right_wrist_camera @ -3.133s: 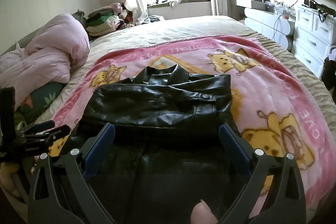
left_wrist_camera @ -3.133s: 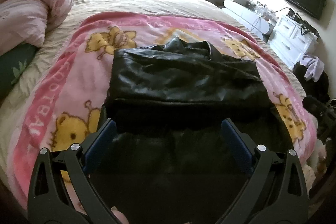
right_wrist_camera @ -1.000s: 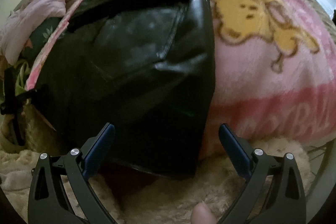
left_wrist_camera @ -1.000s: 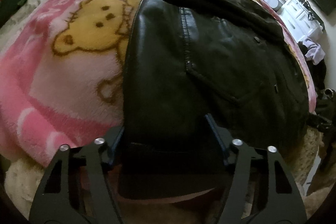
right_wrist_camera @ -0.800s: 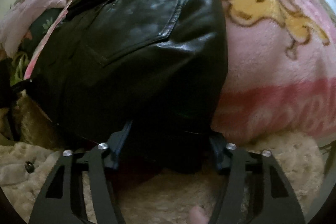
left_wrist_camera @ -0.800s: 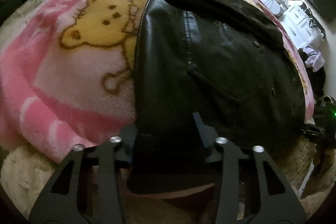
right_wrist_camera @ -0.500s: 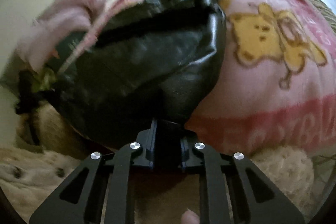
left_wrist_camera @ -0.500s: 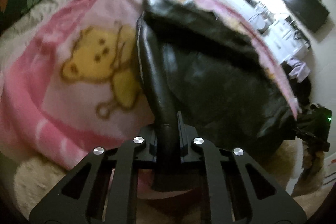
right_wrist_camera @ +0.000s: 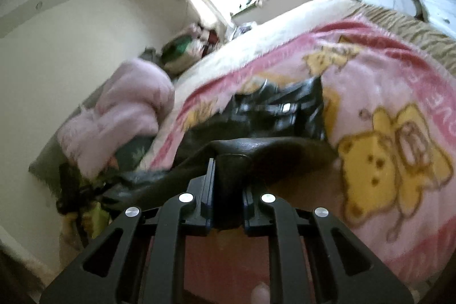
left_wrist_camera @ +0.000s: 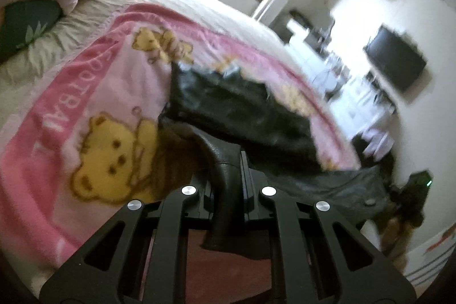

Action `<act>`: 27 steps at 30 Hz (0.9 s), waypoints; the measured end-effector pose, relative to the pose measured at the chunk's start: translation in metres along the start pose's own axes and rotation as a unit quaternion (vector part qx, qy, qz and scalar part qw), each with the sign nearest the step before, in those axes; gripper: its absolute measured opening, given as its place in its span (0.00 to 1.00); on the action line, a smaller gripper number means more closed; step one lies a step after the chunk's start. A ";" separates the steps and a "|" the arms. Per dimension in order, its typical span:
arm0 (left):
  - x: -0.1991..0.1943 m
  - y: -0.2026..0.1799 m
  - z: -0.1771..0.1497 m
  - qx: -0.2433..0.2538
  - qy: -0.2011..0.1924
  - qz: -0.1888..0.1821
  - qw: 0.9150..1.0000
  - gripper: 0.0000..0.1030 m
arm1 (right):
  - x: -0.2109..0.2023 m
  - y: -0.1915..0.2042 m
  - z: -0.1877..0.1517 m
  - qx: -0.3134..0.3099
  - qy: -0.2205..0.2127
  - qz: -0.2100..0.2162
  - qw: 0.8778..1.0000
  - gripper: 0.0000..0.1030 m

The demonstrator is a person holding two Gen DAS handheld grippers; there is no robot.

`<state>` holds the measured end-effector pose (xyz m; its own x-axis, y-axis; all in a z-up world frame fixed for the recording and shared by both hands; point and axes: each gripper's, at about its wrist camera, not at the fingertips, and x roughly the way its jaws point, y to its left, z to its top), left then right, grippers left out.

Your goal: Fold large clothes

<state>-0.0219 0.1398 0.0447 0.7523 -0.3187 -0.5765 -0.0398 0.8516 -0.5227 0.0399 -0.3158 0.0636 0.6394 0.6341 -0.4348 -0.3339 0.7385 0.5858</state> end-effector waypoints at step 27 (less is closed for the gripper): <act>0.088 -0.016 0.102 0.003 -0.017 0.041 0.999 0.10 | 0.093 -0.029 0.084 0.046 -0.038 -0.057 0.997 0.14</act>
<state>0.1119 0.1402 0.0667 0.7684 -0.2329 -0.5961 -0.0987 0.8772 -0.4699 0.1672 -0.2970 0.0637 0.7216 0.5248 -0.4516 -0.1929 0.7788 0.5969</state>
